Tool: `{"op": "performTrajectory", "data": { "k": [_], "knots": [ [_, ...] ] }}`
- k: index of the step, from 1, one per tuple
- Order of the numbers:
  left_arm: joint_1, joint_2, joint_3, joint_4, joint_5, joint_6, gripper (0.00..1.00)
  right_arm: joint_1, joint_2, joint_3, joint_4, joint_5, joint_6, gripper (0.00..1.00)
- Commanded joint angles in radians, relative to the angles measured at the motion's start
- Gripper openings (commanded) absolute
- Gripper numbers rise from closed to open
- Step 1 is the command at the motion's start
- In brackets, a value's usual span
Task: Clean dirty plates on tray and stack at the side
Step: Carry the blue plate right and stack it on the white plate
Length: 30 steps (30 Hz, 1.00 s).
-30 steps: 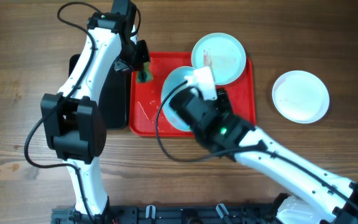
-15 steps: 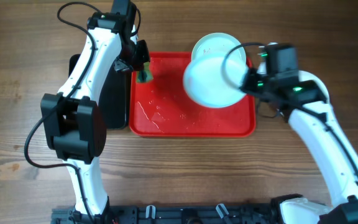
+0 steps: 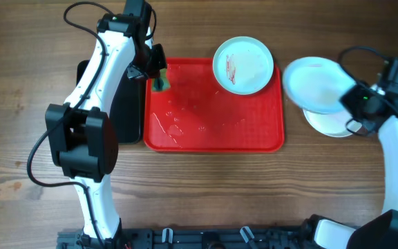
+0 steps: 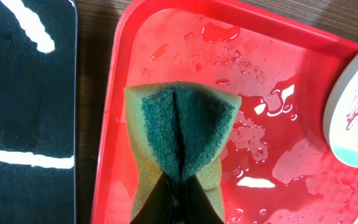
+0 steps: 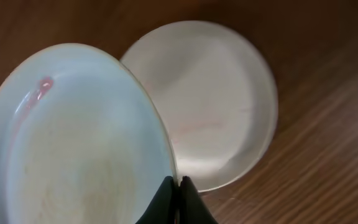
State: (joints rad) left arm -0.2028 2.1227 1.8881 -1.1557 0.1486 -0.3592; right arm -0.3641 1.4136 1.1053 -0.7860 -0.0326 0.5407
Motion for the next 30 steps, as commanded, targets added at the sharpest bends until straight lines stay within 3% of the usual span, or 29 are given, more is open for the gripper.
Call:
{"op": "performTrajectory", "data": {
  "k": [1,11,12,15,16,18,19,22,26,30],
  "knots": [
    [0.0,0.003,0.01,0.003,0.015,0.015,0.04,-0.091,0.05,-0.037,-0.001,0.031,0.02,0.04],
    [0.0,0.003,0.01,0.003,0.015,0.015,0.04,-0.14,0.138,-0.04,-0.016,0.109,0.008,0.06],
    [0.0,0.003,0.01,0.003,0.015,0.015,0.04,-0.14,0.142,-0.04,-0.015,0.121,0.009,0.12],
    [0.0,0.003,0.01,0.002,0.015,0.015,0.04,-0.14,0.142,-0.04,-0.005,0.13,0.009,0.51],
    [0.0,0.003,0.01,0.002,0.015,0.015,0.04,-0.14,0.142,-0.04,0.005,0.119,0.008,0.55],
    [0.0,0.003,0.01,0.002,0.015,0.015,0.04,-0.14,0.142,-0.038,0.025,0.039,-0.02,0.57],
    [0.0,0.003,0.01,0.003,0.016,0.015,0.04,-0.132,0.142,-0.023,0.062,-0.191,-0.125,0.57],
    [0.0,0.003,0.01,0.003,0.015,0.015,0.04,-0.084,0.142,0.005,0.082,-0.318,-0.167,0.61],
    [0.0,0.003,0.01,0.003,0.016,0.015,0.04,0.069,0.142,0.061,0.094,-0.302,-0.17,0.64],
    [0.0,0.003,0.01,0.003,0.016,0.015,0.04,0.269,0.143,0.128,0.128,-0.145,-0.11,0.7]
  ]
}}
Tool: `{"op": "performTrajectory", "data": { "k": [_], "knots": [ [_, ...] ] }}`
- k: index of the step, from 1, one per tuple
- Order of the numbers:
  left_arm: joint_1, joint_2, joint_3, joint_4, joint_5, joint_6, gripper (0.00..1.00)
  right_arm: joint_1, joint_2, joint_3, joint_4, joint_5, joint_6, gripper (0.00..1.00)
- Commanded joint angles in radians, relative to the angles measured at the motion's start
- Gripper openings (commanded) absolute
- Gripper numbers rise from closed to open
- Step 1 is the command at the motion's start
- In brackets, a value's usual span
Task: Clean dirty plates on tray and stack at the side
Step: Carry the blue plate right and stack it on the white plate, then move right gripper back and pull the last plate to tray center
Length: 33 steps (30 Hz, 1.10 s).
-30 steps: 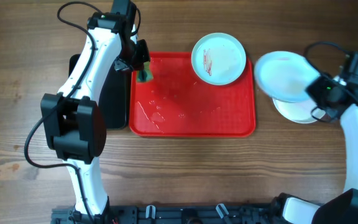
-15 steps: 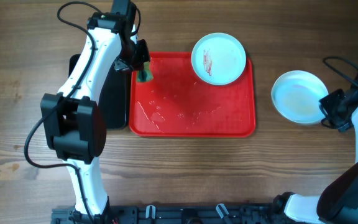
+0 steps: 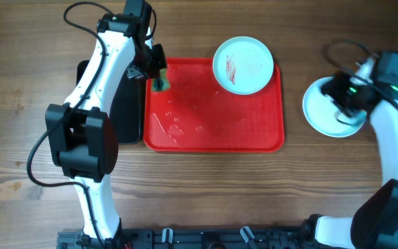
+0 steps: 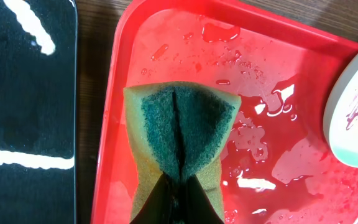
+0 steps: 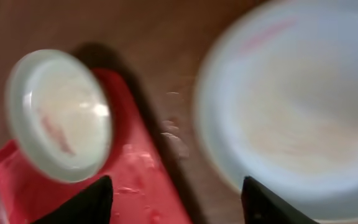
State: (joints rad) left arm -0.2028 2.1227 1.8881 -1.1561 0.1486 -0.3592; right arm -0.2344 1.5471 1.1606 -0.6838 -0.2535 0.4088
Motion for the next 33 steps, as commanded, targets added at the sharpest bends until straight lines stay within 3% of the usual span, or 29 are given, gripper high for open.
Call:
{"op": "performTrajectory", "data": {
  "k": [1,7,15,22,31,33],
  "knots": [
    [0.0,0.003,0.01,0.003,0.016,0.015,0.04,0.172,0.01,0.08,0.039,0.103,0.032,0.71],
    [0.0,0.003,0.01,0.003,0.016,0.015,0.04,0.327,0.088,0.091,0.142,0.167,0.127,0.69],
    [-0.002,0.003,0.01,0.0,0.015,0.015,0.04,0.42,0.3,0.09,0.227,0.143,0.259,0.52],
    [-0.002,0.003,0.01,-0.005,0.015,0.015,0.04,0.439,0.359,0.09,0.233,0.189,0.308,0.4],
    [-0.002,0.003,0.01,-0.006,0.015,0.015,0.04,0.439,0.408,0.09,0.196,0.202,0.309,0.37],
    [-0.002,0.003,0.01,-0.007,0.015,0.015,0.04,0.439,0.419,0.09,0.196,0.202,0.309,0.32]
  ]
}}
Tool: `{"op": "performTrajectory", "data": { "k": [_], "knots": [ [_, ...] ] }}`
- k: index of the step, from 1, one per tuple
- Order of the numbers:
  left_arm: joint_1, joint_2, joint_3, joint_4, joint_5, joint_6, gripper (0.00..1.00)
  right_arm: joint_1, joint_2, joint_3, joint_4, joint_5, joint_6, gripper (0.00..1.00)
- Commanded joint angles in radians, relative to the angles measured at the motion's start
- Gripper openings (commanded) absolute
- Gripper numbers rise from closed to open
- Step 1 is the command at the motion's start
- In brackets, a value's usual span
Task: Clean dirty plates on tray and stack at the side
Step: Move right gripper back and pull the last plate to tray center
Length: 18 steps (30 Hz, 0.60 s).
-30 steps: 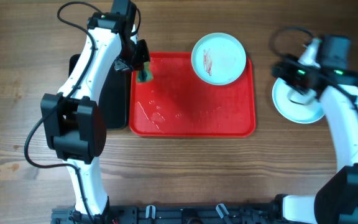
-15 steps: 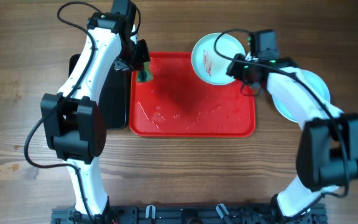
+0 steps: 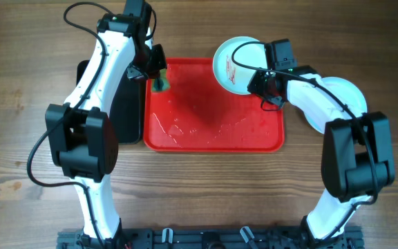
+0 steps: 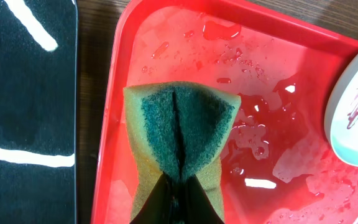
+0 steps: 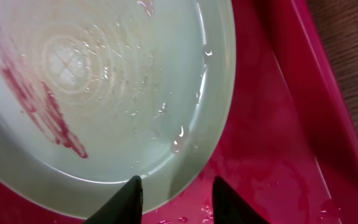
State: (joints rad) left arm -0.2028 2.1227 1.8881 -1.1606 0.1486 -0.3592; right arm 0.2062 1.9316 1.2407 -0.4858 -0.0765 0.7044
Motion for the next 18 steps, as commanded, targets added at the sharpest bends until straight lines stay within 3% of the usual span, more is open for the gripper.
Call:
{"op": "performTrajectory", "data": {
  "k": [1,5,11,18],
  "knots": [
    [-0.002,0.003,0.01,-0.004,0.015,0.015,0.04,-0.002,0.039,0.01,-0.005,0.024,0.013,0.28],
    [-0.002,0.003,0.01,-0.006,0.015,0.015,0.04,-0.002,0.042,0.01,-0.034,-0.006,0.012,0.05],
    [-0.002,0.003,0.01,-0.006,0.015,0.015,0.04,0.025,0.04,0.01,-0.159,-0.1,-0.003,0.04],
    [-0.002,0.003,0.01,-0.003,0.015,0.015,0.04,0.097,0.026,0.011,-0.285,-0.19,-0.132,0.04]
  ]
}}
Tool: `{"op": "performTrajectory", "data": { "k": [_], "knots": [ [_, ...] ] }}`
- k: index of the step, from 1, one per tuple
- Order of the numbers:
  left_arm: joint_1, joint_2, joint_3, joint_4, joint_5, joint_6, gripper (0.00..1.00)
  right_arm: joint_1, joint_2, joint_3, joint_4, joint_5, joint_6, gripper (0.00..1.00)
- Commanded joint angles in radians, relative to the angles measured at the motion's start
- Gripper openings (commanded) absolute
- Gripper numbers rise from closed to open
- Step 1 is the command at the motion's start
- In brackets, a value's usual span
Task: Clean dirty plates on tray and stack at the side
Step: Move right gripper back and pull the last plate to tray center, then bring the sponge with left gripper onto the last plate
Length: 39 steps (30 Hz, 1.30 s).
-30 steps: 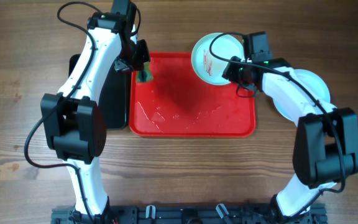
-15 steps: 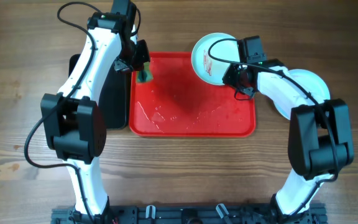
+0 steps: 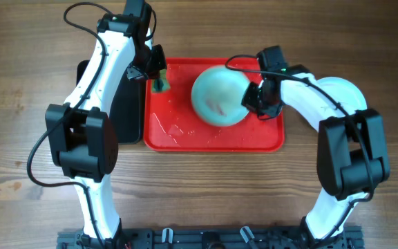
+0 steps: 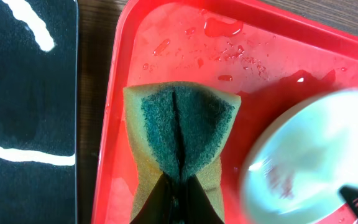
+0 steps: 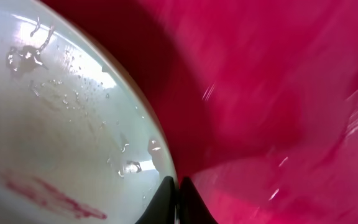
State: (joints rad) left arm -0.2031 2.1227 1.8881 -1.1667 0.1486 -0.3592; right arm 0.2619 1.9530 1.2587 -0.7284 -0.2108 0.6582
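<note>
My right gripper [image 5: 178, 186] is shut on the rim of a dirty white plate [image 3: 218, 95] with red smears, held tilted over the middle of the wet red tray [image 3: 185, 135]. The plate [image 5: 55, 124] fills the left of the right wrist view and shows blurred at the lower right of the left wrist view [image 4: 303, 155]. My left gripper [image 4: 178, 186] is shut on a folded green and yellow sponge [image 4: 180, 134] at the tray's far left corner [image 3: 160, 84]. A white plate stack [image 3: 347, 93] lies on the table right of the tray.
A black mat [image 3: 124, 104] lies left of the tray, under my left arm. Water pools on the tray floor [image 4: 222, 28]. Wooden table [image 3: 33, 159] surrounds everything.
My right gripper was open at the dirty plate's rim in the tray's far right corner. Now it is shut on that rim, and the plate is tilted over the tray's middle.
My right gripper held a cleaned plate over the stack beside the tray. Then the plate lay on the stack and the gripper was open. Then it stood at the dirty plate on the tray, and now holds it. My left gripper kept the sponge in place throughout.
</note>
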Motion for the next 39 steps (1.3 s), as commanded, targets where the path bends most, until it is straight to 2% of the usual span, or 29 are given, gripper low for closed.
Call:
{"op": "performTrajectory", "data": {
  "k": [1,3,4,10,16,22,25,28,32,34,36,39],
  "knots": [
    [-0.002,0.003,0.01,0.003,0.015,0.015,0.04,0.048,-0.003,-0.006,-0.054,-0.057,-0.112,0.06],
    [-0.002,0.003,0.01,0.002,0.015,0.015,0.04,0.053,-0.014,0.009,-0.079,-0.056,-0.164,0.17],
    [-0.002,0.003,0.01,0.002,0.015,0.015,0.04,0.053,-0.014,0.033,-0.1,-0.049,-0.192,0.32],
    [-0.002,0.003,0.01,0.002,0.015,0.015,0.04,0.053,-0.014,0.155,-0.07,0.048,-0.38,0.5],
    [-0.002,0.003,0.01,0.002,0.016,0.015,0.04,0.055,0.004,0.16,0.179,0.061,-0.669,0.52],
    [-0.002,0.003,0.01,-0.006,0.016,0.015,0.04,0.055,0.073,0.16,0.249,0.043,-0.765,0.52],
    [-0.002,0.003,0.01,-0.005,0.015,0.015,0.04,0.055,0.105,0.16,0.247,0.005,-0.763,0.51],
    [-0.002,0.003,0.01,-0.005,0.016,0.015,0.04,0.055,0.13,0.16,0.224,-0.001,-0.76,0.44],
    [-0.002,0.003,0.01,-0.005,0.015,0.015,0.04,0.055,0.132,0.16,0.168,0.0,-0.748,0.27],
    [-0.002,0.003,0.01,-0.002,0.015,0.015,0.04,0.055,0.132,0.16,0.148,0.0,-0.714,0.2],
    [-0.002,0.003,0.01,-0.001,0.015,0.015,0.04,0.055,0.132,0.159,0.128,0.0,-0.662,0.06],
    [-0.002,0.003,0.01,-0.002,0.016,0.014,0.04,0.055,0.132,0.158,0.096,0.0,-0.491,0.04]
  ]
}}
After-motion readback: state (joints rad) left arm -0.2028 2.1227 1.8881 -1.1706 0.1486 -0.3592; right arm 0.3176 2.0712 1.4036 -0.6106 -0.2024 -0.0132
